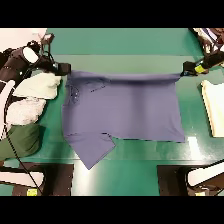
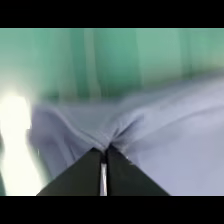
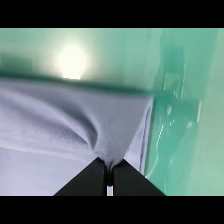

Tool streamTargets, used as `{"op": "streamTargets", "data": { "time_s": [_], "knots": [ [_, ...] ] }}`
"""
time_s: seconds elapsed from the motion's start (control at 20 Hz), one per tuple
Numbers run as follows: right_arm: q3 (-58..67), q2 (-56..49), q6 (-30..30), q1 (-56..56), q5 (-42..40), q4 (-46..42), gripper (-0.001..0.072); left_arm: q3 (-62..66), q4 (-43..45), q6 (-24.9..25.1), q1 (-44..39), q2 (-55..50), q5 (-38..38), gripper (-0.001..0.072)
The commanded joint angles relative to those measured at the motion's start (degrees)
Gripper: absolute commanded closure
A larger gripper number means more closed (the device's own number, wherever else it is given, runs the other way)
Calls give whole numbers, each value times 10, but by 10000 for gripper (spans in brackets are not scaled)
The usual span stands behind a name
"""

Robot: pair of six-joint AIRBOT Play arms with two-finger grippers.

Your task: Fold the shirts.

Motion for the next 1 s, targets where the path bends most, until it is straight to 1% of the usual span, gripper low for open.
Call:
{"op": "streamTargets", "data": {
  "time_s": [0.0,0.15,0.2,0.25,0.3,0.35,0.4,0.55,0.6,0.65,0.8,0.95],
  "knots": [
    [-105,36,0,0,-36,0,691,-48,-3,28,1,-2,-72,687],
    [-179,60,0,0,-62,7,690,-97,-3,26,1,-2,-48,686],
    [-196,65,0,0,-69,14,689,-104,0,12,1,-2,-47,684],
    [-208,70,0,0,-70,25,648,-104,4,-7,1,-2,-49,676],
    [-213,72,0,0,-66,39,394,-103,5,-13,1,0,-54,429],
    [-213,74,0,-2,-57,51,250,-100,7,-21,2,3,-68,234],
    [-213,80,0,-7,-47,56,251,-94,13,-26,2,9,-95,219],
    [-223,127,-1,-23,-20,61,252,-96,75,-54,2,57,-185,218],
    [-237,153,-8,-30,-19,61,262,-113,86,-58,2,85,-208,219],
    [-257,182,-11,-37,-19,61,262,-143,86,-59,2,119,-215,218],
    [-319,261,-22,-58,-17,61,262,-294,50,-93,2,238,-212,218],
    [-363,311,-24,-78,-28,62,262,-444,-24,-109,2,348,-214,218]
  ]
}}
